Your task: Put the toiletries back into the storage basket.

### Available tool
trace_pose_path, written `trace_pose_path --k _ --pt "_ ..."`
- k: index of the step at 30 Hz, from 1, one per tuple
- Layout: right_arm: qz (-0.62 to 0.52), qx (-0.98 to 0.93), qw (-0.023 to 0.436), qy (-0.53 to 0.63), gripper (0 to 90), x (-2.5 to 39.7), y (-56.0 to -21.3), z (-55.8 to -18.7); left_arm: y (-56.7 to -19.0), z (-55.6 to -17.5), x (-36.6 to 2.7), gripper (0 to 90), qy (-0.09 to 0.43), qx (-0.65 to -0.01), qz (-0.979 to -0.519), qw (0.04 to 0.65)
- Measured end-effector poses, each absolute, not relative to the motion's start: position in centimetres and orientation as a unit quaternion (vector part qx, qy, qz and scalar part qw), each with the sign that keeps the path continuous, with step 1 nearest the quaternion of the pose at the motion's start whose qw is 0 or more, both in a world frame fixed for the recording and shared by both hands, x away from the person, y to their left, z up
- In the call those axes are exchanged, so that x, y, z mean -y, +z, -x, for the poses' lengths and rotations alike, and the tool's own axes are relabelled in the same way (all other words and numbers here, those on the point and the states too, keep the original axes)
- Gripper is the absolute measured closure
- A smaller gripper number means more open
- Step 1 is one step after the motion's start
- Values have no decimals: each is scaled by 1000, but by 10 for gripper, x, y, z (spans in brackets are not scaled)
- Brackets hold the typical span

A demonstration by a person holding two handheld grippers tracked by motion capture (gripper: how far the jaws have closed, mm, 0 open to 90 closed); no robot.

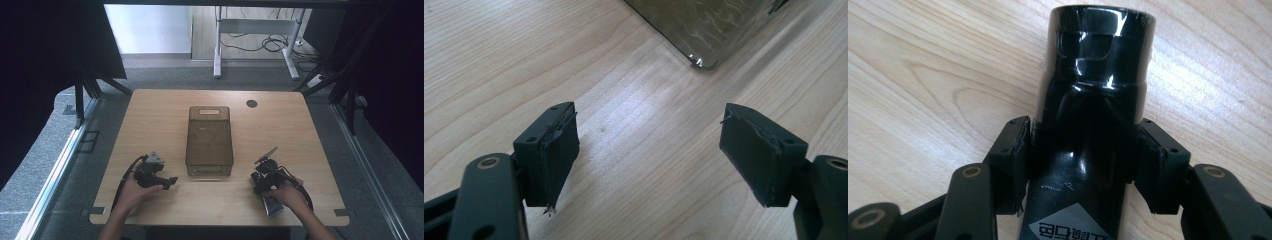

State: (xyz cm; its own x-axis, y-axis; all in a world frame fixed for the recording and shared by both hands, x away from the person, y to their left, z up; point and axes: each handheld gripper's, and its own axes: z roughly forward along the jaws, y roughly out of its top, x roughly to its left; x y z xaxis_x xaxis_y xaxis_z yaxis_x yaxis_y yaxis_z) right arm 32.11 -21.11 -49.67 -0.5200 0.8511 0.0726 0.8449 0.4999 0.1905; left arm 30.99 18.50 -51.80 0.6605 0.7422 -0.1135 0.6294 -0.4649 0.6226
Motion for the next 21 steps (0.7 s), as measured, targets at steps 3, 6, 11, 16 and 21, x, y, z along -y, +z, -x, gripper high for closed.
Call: trace_pose_path --k 3,6,11,16,21 --pt "-486 -867 13 112 456 211 -490 -323 -518 -310 -185 240 87 -403 -851 324" --pt "-484 -867 14 122 459 211 -483 -324 -518 -310 -185 240 87 -404 -851 323" --pt "-483 -865 13 136 461 212 -472 -325 -518 -310 -184 240 87 -402 -852 323" --pt "-482 -864 10 146 462 214 -464 -326 -519 -310 -184 240 86 -402 -853 321" --pt "-483 -862 7 154 462 216 -456 -328 -519 -310 -184 240 86 -402 -854 320"
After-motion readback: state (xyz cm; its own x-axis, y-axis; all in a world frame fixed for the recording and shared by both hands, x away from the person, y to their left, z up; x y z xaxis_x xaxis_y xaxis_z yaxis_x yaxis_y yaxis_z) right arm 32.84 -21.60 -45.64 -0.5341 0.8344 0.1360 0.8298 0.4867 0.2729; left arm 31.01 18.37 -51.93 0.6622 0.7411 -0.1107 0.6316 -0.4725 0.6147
